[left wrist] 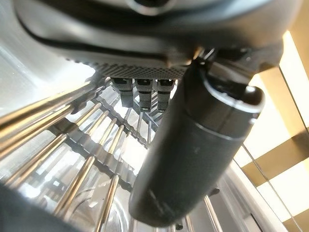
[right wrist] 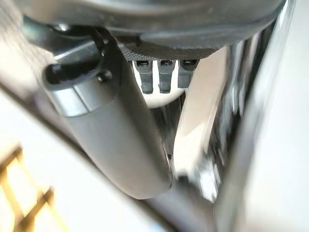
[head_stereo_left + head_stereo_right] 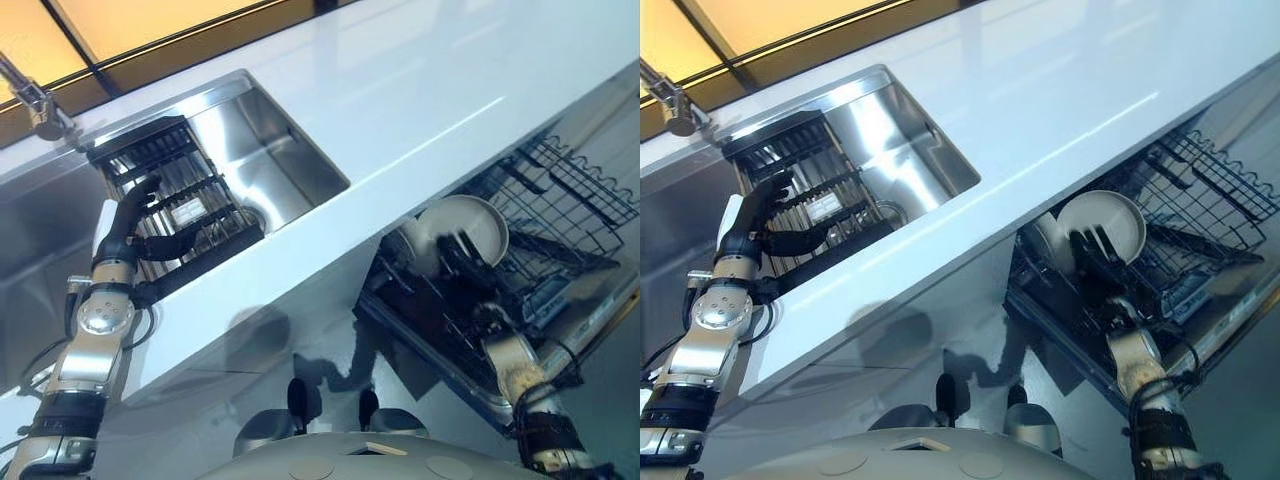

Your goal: Pick up plates and place into dishwasher.

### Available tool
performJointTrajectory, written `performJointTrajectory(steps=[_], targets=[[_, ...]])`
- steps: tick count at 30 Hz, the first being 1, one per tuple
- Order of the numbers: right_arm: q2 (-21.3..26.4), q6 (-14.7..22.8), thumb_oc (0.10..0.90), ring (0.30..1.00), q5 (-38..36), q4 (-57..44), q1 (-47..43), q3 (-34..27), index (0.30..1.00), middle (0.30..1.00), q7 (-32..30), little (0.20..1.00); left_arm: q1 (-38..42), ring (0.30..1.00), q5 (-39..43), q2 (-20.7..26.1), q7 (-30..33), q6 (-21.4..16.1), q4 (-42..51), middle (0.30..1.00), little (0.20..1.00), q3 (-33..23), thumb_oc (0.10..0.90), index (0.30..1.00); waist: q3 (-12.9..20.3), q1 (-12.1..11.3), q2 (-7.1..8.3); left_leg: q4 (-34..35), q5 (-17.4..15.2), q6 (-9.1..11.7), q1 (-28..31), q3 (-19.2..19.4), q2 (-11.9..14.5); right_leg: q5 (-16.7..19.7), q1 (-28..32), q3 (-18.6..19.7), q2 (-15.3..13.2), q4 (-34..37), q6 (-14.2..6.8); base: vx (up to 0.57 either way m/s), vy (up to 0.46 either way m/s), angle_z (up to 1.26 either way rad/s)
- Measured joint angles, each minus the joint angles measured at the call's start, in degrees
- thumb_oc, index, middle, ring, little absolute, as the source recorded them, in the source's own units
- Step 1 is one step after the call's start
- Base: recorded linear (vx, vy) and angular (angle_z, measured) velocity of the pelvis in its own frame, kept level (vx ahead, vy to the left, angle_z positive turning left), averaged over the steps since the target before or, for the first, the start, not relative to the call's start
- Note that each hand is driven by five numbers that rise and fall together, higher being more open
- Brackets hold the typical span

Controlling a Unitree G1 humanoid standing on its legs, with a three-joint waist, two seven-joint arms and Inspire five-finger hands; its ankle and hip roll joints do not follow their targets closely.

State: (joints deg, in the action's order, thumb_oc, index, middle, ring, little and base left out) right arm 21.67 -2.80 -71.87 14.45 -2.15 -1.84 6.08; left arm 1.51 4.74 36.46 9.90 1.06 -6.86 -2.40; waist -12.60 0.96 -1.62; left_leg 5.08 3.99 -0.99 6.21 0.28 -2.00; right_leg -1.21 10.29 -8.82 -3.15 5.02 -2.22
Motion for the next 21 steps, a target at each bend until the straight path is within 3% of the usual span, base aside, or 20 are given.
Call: performJointTrajectory(steps=[5, 11, 16, 21], targets=[[2.57, 1.58, 0.800, 0.900, 0.56, 0.13, -0.38, 2.08, 0.900, 0.900, -2.41, 0.900, 3.08, 0.900, 0.01, -0.07, -0.01, 0.43, -3.13, 0.900, 0.900, 1.60, 0.800, 0.900, -0.07, -0.40, -0.39, 0.02, 0.29, 0.09, -0.01, -0.71, -0.02, 0.12, 0.23, -0.40, 0.11, 0.03, 0.11, 0.05, 0.003, 0.02], [3.91, 6.55, 0.800, 0.900, 7.75, 0.20, -2.42, 3.97, 0.900, 0.900, -11.04, 0.900, 6.62, 0.900, 0.08, -0.24, 1.88, 1.56, -6.00, 0.900, 0.900, 2.59, 0.800, 0.900, -0.09, -0.57, -0.42, 0.04, 1.17, 0.60, -0.83, -2.09, 0.37, 0.35, 0.00, -1.33, 0.70, 0.08, 0.47, 0.00, 0.027, 0.08], [3.97, 7.05, 0.800, 0.900, 21.93, -0.86, -5.28, 3.70, 0.900, 0.900, -21.16, 0.900, 6.03, 0.900, 0.09, -0.98, 2.15, 1.24, -5.28, 0.900, 0.900, 2.53, 0.800, 0.900, -0.13, -0.95, -0.60, 0.02, 1.18, 0.59, -0.81, -2.42, 0.27, 0.37, -0.06, -1.66, 0.64, 0.07, 0.50, -0.02, 0.041, 0.05], [5.78, 6.61, 0.800, 0.900, 38.61, -2.81, -5.61, 1.55, 0.900, 0.900, -24.07, 0.900, 4.20, 0.900, -0.05, -2.60, 2.11, 0.74, -2.88, 0.900, 0.900, 1.80, 0.800, 0.900, -0.50, -1.48, -1.49, 0.00, 1.18, 0.59, -0.95, -2.32, -0.02, 0.20, -0.03, -2.16, 0.00, 0.05, 0.32, -0.01, 0.014, 0.05]])
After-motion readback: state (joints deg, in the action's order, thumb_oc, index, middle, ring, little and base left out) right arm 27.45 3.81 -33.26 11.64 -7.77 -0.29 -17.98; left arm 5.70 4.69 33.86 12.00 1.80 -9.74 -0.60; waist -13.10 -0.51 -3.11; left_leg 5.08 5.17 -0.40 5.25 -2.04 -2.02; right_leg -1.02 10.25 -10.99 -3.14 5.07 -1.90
